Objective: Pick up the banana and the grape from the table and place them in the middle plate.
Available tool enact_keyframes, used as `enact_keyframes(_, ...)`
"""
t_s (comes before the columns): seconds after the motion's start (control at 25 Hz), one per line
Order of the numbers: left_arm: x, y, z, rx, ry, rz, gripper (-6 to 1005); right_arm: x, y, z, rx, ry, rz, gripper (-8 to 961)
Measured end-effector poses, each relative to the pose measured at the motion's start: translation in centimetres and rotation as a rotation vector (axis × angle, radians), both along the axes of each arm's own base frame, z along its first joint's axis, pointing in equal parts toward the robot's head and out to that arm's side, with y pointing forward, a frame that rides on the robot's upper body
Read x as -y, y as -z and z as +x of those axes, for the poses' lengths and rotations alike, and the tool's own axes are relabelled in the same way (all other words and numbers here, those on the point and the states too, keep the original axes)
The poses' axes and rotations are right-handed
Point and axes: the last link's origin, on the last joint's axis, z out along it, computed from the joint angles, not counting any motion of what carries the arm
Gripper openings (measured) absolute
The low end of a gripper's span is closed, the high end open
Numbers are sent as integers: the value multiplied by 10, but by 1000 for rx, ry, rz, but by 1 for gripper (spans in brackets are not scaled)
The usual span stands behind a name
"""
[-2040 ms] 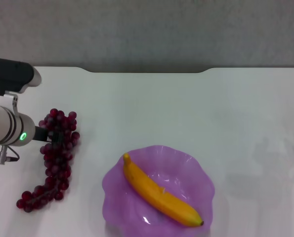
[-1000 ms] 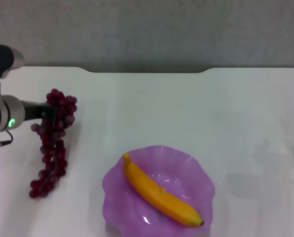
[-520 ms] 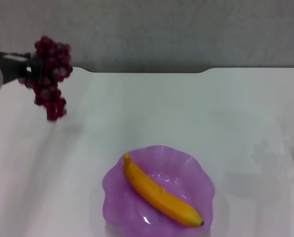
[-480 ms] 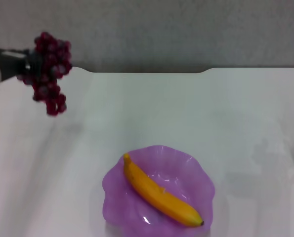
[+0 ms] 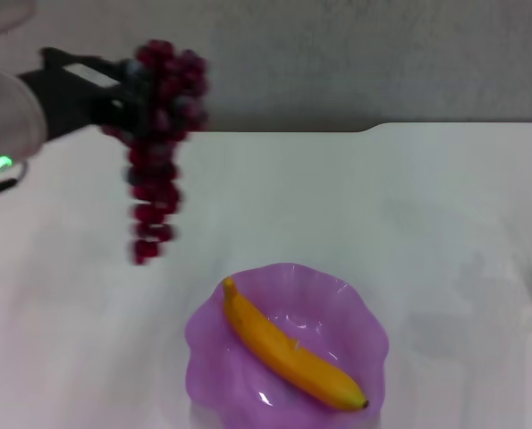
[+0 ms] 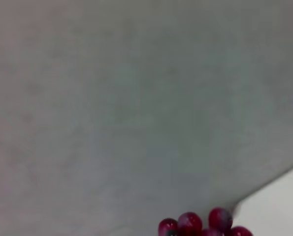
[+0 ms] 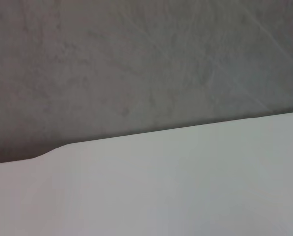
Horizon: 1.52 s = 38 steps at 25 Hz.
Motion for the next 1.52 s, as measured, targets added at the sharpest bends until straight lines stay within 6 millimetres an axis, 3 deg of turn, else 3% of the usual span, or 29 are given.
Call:
enact_keyframes(0.48, 39, 51, 38, -25, 136, -262, 135, 0, 0, 0, 1, 0, -6, 560)
enact_keyframes(1.12, 54, 113, 12, -69, 57, -521, 133, 0, 1, 0, 0, 0, -7, 559)
enact_keyframes(1.52, 49, 139, -6, -104, -23, -642, 134, -1, 0, -1, -2, -1, -4, 558)
